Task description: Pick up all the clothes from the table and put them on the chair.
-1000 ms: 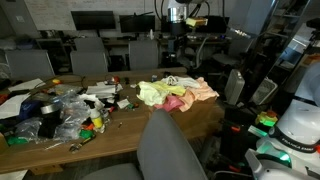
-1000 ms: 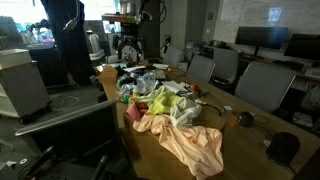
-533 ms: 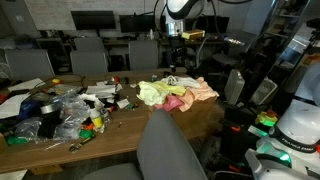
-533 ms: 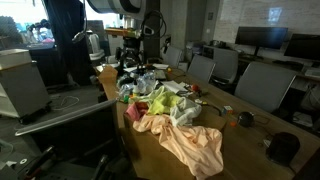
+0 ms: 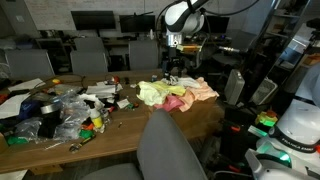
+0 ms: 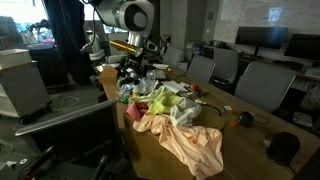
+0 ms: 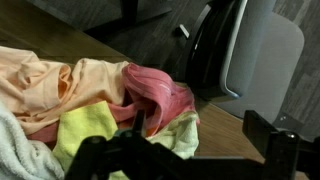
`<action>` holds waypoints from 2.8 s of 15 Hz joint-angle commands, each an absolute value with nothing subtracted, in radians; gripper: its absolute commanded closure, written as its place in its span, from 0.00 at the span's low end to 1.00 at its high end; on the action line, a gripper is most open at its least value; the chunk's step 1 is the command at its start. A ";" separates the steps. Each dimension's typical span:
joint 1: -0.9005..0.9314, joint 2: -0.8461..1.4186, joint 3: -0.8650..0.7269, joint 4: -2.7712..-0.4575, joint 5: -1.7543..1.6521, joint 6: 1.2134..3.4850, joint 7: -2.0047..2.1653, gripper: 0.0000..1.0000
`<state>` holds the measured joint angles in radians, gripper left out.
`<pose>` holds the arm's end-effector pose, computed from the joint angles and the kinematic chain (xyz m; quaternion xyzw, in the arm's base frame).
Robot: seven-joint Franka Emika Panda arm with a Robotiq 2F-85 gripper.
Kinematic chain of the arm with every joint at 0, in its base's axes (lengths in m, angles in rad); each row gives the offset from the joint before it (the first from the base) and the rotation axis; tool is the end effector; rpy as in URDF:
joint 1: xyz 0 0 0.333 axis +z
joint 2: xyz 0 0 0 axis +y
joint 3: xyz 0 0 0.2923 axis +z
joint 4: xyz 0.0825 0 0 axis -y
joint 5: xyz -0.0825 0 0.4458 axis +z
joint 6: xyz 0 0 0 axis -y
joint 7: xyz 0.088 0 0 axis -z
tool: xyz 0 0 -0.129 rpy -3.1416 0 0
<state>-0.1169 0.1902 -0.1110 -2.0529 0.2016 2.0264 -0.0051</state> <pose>0.5836 -0.1201 0.2480 -0.9779 0.1636 0.0971 0.0865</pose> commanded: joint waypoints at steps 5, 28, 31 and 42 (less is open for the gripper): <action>-0.125 0.330 -0.153 -2.011 0.131 2.257 0.168 0.00; -0.112 0.540 -0.137 -1.951 0.168 2.287 0.341 0.00; -0.120 0.546 -0.137 -1.950 0.173 2.278 0.338 0.00; -0.144 0.525 -0.122 -1.972 0.217 2.209 0.305 0.00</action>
